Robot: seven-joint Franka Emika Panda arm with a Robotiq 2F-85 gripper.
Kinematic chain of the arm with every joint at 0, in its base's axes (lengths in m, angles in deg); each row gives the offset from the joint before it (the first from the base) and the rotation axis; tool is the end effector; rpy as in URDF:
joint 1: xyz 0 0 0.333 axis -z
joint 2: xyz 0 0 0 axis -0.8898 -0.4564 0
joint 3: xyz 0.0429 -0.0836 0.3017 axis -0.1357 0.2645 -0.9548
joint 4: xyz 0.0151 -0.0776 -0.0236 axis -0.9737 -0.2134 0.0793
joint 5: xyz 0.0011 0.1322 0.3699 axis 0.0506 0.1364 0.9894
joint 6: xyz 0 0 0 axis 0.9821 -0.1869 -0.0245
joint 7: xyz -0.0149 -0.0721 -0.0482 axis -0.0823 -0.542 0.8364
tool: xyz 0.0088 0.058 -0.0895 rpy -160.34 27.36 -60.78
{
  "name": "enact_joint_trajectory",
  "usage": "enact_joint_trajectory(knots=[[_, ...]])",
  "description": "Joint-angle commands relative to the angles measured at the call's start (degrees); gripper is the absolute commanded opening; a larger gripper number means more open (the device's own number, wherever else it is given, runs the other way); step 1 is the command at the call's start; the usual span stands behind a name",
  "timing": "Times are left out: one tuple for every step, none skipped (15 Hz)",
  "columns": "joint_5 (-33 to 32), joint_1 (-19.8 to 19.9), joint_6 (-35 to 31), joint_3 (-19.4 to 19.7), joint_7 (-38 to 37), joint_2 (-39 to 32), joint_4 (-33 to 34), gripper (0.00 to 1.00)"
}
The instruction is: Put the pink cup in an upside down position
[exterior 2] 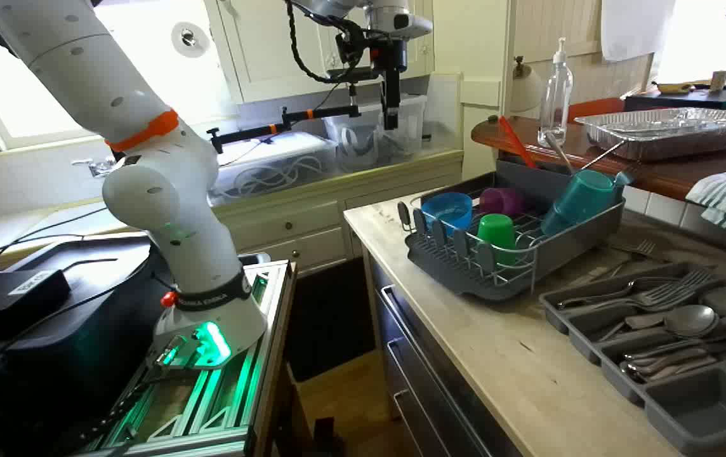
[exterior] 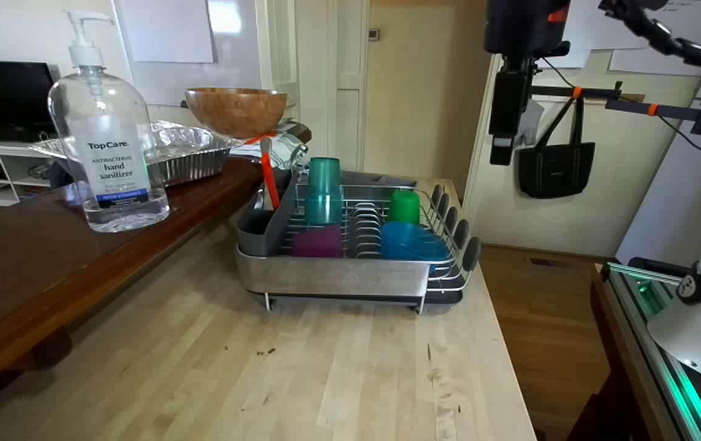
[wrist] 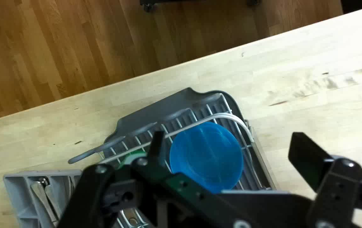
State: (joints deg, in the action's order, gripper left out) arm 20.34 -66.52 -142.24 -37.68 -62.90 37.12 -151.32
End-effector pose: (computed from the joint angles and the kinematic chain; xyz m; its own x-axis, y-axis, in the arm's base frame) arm 0.3928 0.1981 0.4917 0.9977 -0.0472 -0.0482 -0.0352 -0.9740 0.2238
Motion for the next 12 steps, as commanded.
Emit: enact_joint_trajectory(knots=[[-0.63, -2.02, 0.16, 1.77, -0.57, -0.32, 0.12, 1.0], [-0.63, -2.03, 0.16, 1.77, -0.57, -0.32, 0.12, 1.0], [-0.63, -2.02, 0.16, 1.77, -0.57, -0.32, 0.12, 1.0], [-0.63, -2.02, 0.16, 1.77, -0.57, -0.32, 0.12, 1.0], [-0.63, -2.02, 0.16, 1.77, -0.57, -0.32, 0.12, 1.0], [-0.63, -2.02, 0.16, 1.77, -0.57, -0.32, 0.12, 1.0], [-0.79, -2.11, 0.42, 1.76, -0.71, -0.71, 0.42, 1.0], [-0.32, -2.27, 0.33, 2.21, -0.3, -1.32, 0.6, 1.0], [0.42, -2.4, -0.34, 2.82, 0.02, -1.66, 0.4, 1.0], [0.65, -2.54, -0.81, 3.28, 0.37, -2.06, 0.32, 1.0], [0.82, -2.73, -3.14, 3.8, 1.1, -2.74, -0.06, 1.0], [1.14, -2.92, -4.68, 4.24, 1.67, -3.53, -0.13, 1.0]])
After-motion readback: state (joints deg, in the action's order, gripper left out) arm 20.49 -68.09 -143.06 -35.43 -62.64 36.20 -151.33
